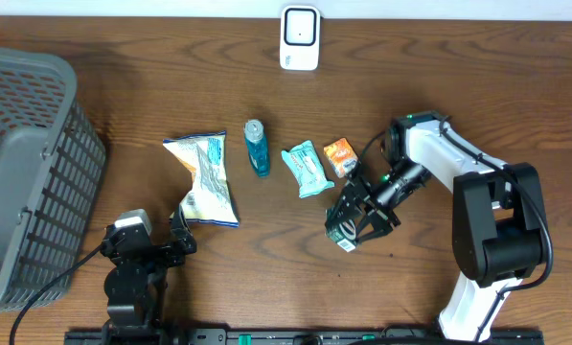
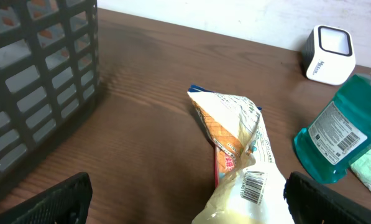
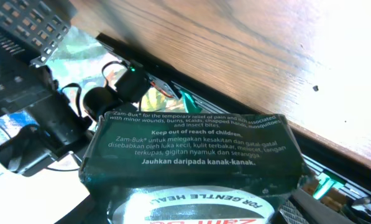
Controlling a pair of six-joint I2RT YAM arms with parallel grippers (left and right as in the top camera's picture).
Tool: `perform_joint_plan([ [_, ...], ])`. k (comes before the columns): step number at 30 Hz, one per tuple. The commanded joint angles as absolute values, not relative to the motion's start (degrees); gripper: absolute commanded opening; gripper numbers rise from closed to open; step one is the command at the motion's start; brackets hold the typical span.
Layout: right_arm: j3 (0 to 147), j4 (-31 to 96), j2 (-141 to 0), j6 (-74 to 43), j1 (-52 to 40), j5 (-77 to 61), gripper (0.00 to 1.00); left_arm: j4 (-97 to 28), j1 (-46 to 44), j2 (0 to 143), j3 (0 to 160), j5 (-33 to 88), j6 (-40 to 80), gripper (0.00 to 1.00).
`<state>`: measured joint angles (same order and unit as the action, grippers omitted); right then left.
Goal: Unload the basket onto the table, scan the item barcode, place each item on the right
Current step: 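Lift the Zam-Buk box with the right gripper and turn it over, then carry the Zam-Buk box to the white scanner and hold it there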
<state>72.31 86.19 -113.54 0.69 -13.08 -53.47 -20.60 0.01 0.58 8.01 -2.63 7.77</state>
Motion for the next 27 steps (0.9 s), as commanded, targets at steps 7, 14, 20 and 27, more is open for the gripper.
perform_joint_plan([
  [7,88.7,94.8,-113.0,1.1,-13.6,-44.2,0.23,-20.5,0.3,0.2,7.8,-1.9,8.4,0.98],
  [14,93.2,97.6,-106.9,-0.4,-16.6,-43.6,0.19,-20.5,0.3,0.2,7.8,-1.9,8.5,0.97],
  [20,93.2,97.1,-96.4,-4.2,-17.8,-38.4,0.24,-20.5,0.3,0.2,7.8,-1.9,8.5,0.98],
  [27,93.1,84.5,-87.8,-24.1,-20.3,-9.2,0.21,-20.5,0.3,0.2,7.8,-1.9,8.5,0.98],
])
